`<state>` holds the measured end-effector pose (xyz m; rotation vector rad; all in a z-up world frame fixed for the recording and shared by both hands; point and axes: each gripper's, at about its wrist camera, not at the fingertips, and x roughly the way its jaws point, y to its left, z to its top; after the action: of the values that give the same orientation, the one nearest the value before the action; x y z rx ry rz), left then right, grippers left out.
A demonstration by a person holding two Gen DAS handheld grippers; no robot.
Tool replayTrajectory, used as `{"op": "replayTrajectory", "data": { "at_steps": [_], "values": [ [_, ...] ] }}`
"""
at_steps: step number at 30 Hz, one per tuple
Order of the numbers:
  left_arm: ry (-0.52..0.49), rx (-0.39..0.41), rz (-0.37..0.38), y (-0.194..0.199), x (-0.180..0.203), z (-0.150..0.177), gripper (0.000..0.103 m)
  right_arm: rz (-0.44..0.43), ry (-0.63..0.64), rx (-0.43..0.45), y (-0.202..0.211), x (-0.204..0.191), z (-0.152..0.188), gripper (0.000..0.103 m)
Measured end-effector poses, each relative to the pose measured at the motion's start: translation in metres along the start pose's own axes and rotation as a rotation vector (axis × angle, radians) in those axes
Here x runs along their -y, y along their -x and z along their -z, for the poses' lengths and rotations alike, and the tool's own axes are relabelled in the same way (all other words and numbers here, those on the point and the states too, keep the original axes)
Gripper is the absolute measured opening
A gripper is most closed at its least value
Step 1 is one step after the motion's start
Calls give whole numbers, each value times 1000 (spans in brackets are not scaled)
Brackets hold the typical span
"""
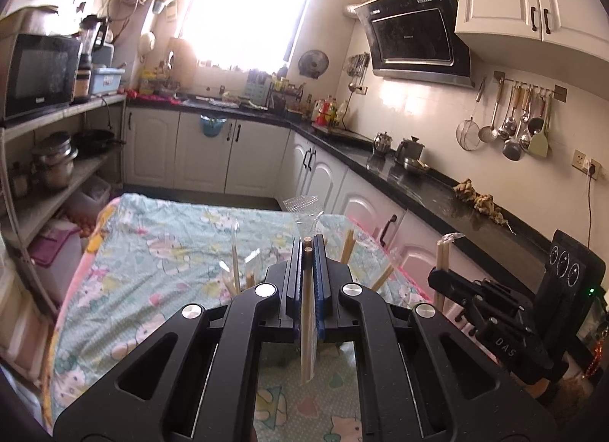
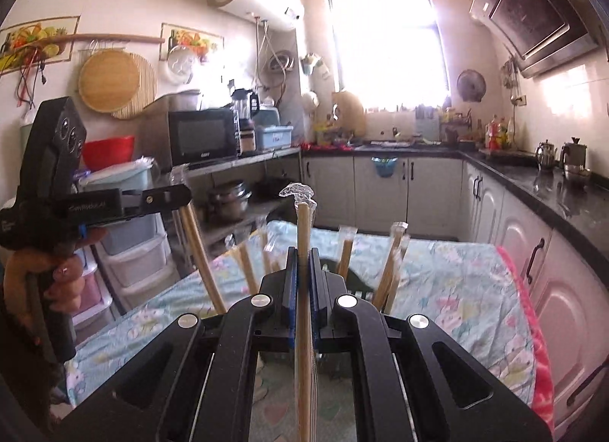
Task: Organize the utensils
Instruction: 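Lower the left tool's chopstick into the caddy while the right tool inserts its own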
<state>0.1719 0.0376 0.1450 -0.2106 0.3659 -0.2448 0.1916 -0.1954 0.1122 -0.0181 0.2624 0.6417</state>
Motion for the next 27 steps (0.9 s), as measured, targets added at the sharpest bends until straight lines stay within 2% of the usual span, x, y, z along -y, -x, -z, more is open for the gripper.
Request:
{"op": "replayTrajectory", "data": {
  "at_steps": [20, 27],
  "values": [
    [-66, 124, -80, 2, 4, -45, 3, 32, -6, 255, -8, 21, -67, 6],
    [-75, 145, -109, -15, 3, -45, 3, 64, 6, 312, -28, 28, -77, 6]
  ]
}}
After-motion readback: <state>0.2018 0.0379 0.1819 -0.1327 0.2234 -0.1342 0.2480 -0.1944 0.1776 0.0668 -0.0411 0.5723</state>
